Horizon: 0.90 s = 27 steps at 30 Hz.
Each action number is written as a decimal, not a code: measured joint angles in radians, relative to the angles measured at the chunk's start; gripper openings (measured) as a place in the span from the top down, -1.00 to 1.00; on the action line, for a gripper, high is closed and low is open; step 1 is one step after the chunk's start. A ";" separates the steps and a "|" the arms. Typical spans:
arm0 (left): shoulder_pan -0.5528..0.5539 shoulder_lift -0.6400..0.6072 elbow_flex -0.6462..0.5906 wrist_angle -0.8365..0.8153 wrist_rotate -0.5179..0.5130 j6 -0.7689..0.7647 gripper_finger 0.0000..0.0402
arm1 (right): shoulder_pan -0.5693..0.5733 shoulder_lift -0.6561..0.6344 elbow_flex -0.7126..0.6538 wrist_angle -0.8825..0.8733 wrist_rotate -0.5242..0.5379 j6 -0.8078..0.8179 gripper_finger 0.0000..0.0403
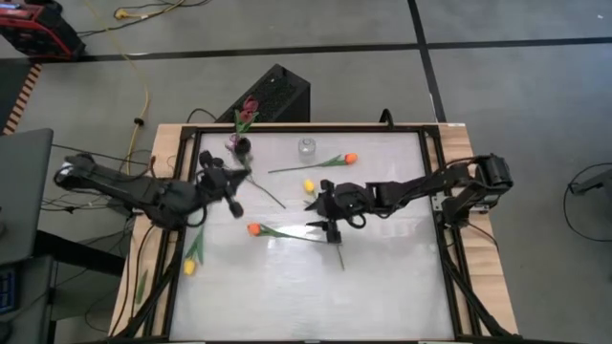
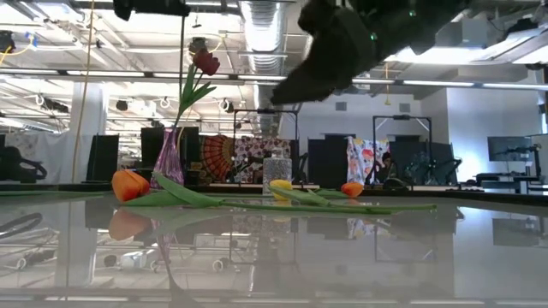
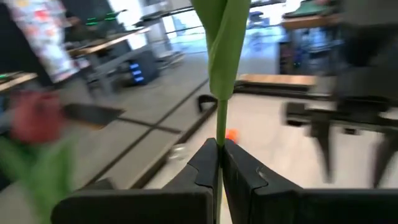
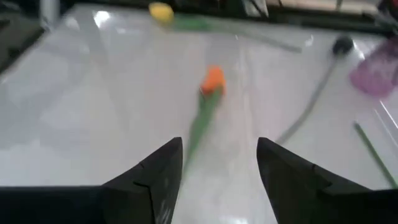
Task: Sort flowers into vase by color
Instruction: Put the bottom black flower into the purple vase
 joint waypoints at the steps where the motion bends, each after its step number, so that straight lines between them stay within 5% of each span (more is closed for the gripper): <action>1: 0.031 -0.011 0.000 -0.014 0.000 0.002 1.00 | -0.010 0.000 0.000 -0.024 0.000 -0.008 -0.13; 13: 0.435 -0.111 0.000 -0.081 0.116 0.022 1.00 | -0.165 -0.011 0.001 -0.191 -0.094 -0.095 -0.08; 27: 0.832 -0.036 -0.001 0.026 0.489 0.081 1.00 | -0.393 -0.013 0.000 -0.181 -0.318 -0.191 -0.08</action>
